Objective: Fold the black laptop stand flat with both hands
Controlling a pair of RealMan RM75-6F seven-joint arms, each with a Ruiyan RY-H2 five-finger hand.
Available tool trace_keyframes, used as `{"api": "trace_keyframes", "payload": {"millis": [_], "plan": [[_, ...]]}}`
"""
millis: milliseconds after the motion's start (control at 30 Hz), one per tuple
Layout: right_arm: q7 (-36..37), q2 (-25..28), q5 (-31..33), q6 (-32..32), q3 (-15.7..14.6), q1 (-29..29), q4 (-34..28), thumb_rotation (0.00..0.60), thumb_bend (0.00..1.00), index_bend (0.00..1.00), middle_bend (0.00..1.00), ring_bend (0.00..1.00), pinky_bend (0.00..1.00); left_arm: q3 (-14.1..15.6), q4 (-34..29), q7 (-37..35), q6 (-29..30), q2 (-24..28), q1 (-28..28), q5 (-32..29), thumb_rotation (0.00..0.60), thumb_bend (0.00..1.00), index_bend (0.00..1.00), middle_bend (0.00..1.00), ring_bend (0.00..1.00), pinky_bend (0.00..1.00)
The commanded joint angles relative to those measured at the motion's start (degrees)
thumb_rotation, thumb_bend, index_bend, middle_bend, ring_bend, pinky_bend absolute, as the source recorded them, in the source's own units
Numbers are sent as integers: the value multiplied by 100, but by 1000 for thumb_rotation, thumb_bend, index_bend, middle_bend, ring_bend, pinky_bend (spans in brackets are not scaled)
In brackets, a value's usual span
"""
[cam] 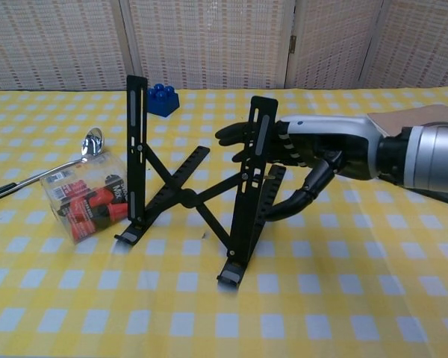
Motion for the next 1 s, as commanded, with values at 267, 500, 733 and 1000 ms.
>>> {"api": "trace_keyframes", "payload": {"millis": [267,500,733,1000], "plan": [[252,-27,-409,430,-447,168,-387,600,160,0,0,77,0,20,60,-79,-19,-22,1,22,600,194,64,35,35,0],[278,-312,-245,757,-562,10,-279,600,160,0,0,79,0,60,101,-180,-95,-36,-15,44,600,194,64,36,36,0],[652,-673,-137,985,-681,-112,-24,600,159,0,1,78,0,93,132,-284,-106,-17,10,48,600,193,64,36,37,0],[1810,-871,35,1063,-798,-132,165,600,160,0,1,75,0,101,104,-270,-146,-1,-8,54,600,195,63,36,38,0]]}}
